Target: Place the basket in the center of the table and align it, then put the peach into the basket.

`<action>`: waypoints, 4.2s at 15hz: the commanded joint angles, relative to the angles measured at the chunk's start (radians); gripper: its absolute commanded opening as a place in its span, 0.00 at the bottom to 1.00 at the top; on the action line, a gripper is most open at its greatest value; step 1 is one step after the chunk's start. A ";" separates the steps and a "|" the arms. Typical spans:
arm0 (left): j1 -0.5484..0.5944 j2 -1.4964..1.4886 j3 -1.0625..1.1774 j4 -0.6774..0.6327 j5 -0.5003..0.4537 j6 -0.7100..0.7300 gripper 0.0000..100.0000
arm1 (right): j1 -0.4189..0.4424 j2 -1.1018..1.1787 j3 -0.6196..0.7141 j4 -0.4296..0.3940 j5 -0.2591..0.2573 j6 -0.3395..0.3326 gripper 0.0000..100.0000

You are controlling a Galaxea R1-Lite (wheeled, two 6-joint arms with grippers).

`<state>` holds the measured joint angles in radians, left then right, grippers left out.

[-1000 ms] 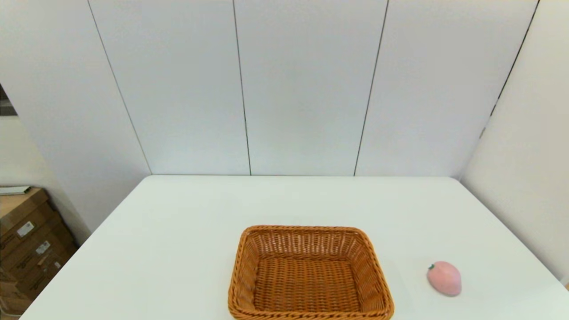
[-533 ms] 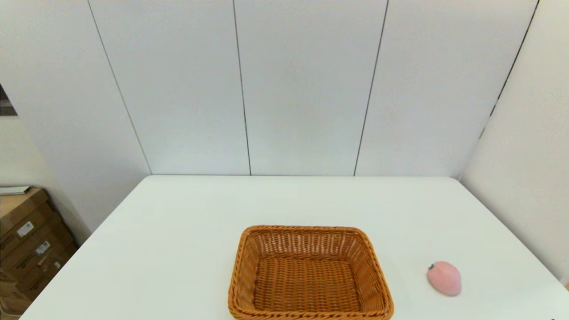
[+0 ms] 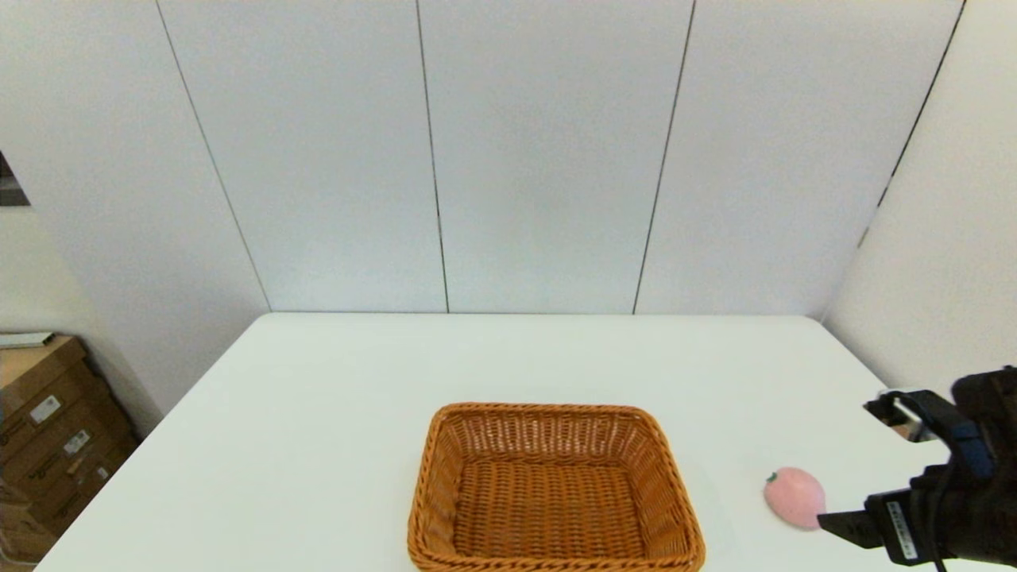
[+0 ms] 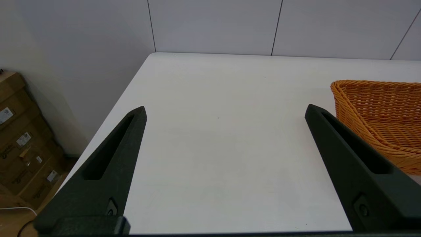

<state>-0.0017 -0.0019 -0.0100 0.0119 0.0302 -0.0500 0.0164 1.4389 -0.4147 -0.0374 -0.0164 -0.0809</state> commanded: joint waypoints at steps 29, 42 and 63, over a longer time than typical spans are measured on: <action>0.000 0.000 0.001 -0.001 0.000 -0.027 1.00 | 0.347 0.041 -0.078 -0.538 0.078 0.194 0.00; 0.000 0.000 0.001 0.000 0.002 -0.019 1.00 | 0.741 0.344 -0.257 -0.435 0.049 0.170 0.00; 0.000 0.000 0.001 0.000 0.002 -0.034 1.00 | 0.203 -0.684 0.019 -0.148 -0.272 -0.148 1.00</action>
<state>-0.0017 -0.0013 -0.0100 0.0119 0.0313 -0.0826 0.3309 1.0626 -0.5464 -0.2191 -0.2338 -0.1436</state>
